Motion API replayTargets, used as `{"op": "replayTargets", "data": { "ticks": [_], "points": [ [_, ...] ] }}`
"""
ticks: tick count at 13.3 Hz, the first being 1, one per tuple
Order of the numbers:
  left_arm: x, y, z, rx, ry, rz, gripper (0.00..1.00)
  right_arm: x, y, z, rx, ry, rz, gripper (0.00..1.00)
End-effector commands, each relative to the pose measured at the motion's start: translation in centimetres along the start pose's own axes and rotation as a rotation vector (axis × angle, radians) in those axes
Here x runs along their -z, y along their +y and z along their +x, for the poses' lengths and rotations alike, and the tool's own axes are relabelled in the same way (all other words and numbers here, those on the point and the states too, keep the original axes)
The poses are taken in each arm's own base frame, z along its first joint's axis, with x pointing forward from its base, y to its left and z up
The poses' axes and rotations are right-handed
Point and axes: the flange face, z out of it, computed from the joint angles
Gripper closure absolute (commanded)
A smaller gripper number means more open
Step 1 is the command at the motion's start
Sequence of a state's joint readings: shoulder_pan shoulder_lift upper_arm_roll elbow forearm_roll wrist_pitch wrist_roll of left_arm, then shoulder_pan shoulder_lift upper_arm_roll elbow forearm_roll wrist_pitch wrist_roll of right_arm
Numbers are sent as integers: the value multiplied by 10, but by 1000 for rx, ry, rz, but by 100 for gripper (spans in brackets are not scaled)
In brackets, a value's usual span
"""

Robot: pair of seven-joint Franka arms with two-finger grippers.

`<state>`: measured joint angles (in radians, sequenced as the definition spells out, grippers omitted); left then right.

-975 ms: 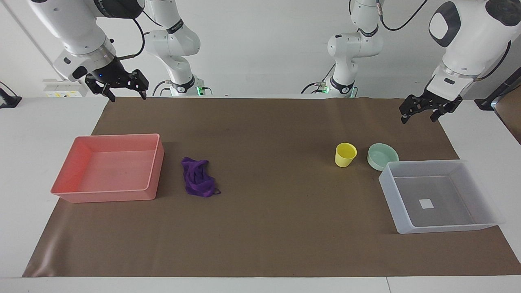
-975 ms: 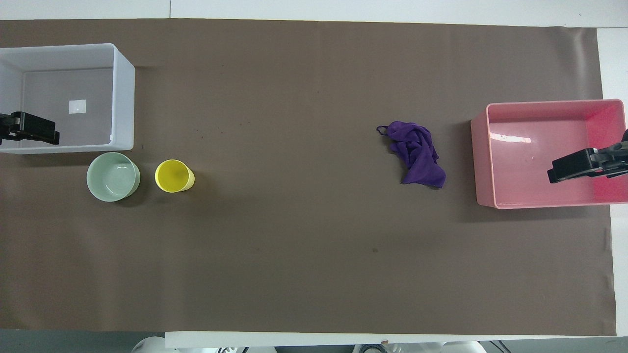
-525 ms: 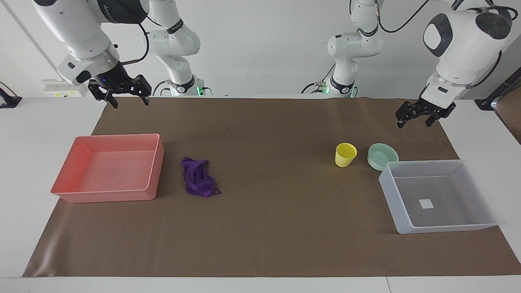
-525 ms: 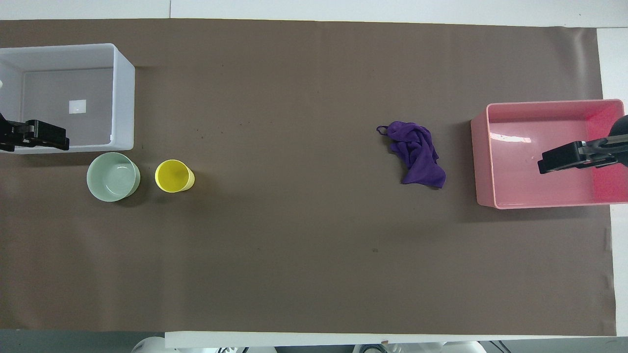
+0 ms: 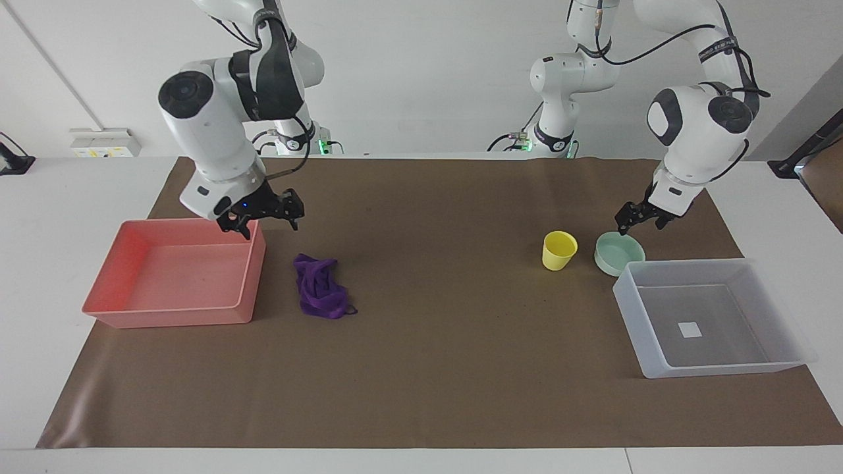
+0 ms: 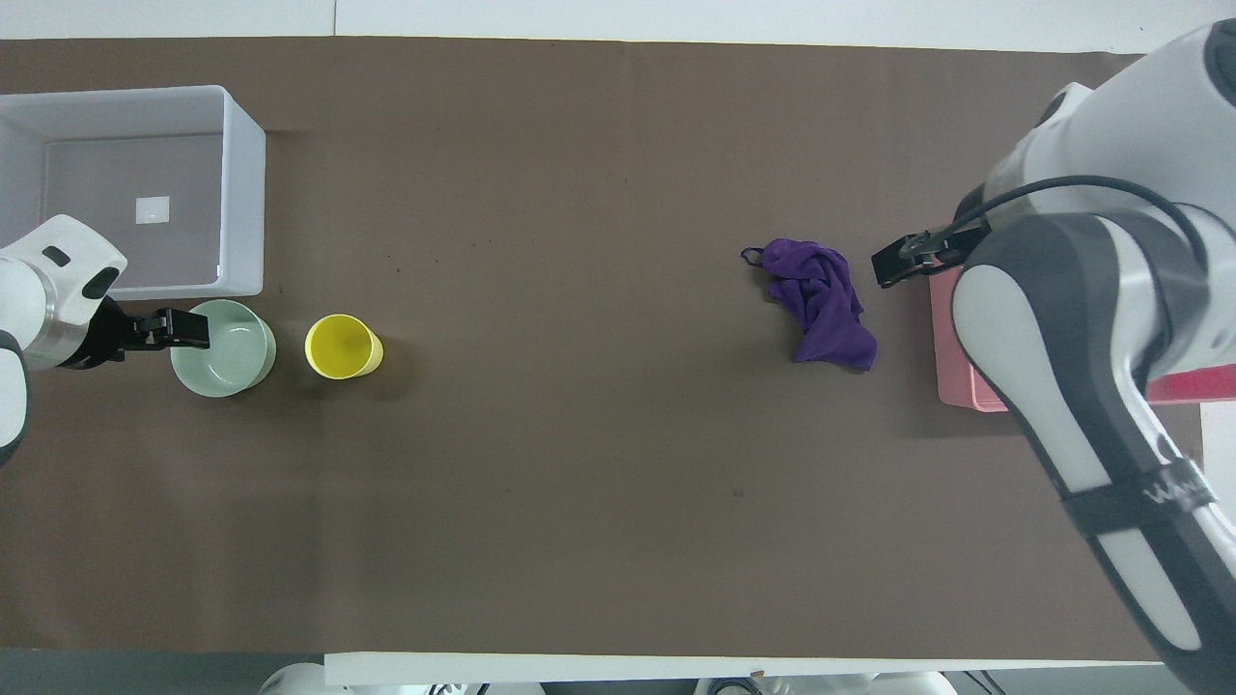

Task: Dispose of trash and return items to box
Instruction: 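Grasp the green bowl with the left gripper while the right gripper grasps the cloth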

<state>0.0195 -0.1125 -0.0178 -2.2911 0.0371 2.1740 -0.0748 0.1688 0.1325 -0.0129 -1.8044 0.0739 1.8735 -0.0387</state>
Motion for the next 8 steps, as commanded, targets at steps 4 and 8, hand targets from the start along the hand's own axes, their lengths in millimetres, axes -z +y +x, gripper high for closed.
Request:
{"op": "replayTargets", "data": {
  "ticks": [4,8],
  "points": [
    [-45,-22,-4,47,31,5,0,-113,-34,6,35,62,11,1],
    [-67,-19,5,94,98,-8,3,-161,-44,7,68,27,-12,2]
  ]
}}
